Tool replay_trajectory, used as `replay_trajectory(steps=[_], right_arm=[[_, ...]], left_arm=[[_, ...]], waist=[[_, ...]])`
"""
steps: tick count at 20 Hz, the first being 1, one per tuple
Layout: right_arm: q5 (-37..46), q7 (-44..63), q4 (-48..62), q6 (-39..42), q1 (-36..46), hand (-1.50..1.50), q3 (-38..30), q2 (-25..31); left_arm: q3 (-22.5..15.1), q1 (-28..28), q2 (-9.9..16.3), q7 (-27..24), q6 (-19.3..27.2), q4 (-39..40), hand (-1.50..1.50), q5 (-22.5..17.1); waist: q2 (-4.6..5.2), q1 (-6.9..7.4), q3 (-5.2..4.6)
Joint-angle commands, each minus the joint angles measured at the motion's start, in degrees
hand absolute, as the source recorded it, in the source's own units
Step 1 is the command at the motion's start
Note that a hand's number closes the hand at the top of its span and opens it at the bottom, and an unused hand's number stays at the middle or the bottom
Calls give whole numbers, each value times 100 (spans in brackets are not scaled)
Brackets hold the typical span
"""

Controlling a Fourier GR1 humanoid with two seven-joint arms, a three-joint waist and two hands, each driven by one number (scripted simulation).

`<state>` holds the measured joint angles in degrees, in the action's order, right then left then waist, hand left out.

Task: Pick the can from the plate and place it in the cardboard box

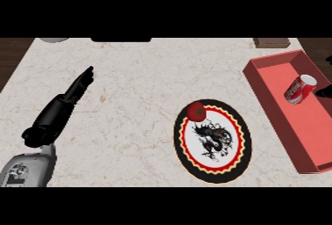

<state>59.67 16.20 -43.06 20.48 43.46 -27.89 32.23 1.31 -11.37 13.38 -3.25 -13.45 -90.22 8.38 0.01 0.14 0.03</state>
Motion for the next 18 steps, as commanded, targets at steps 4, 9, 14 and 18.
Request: replay_trajectory(steps=[4,9,14,18], right_arm=[[-922,-1172,-493,-715,86,-150,-652,-8],[-2424,-1130,-716,-1702,542,-150,-2277,-520],[-3135,-1316,-702,-2055,139,-150,-3007,-529],[-3567,-1778,-363,-1843,-253,-150,-3314,193]], left_arm=[[240,-208,92,8,-120,263,0,-182],[93,43,-30,-98,66,123,0,23],[74,38,45,-162,3,112,0,90],[127,-82,-31,-193,16,292,0,53]], waist=[[-7,-91,3],[-47,-101,18],[-12,-61,2],[12,-37,1]])
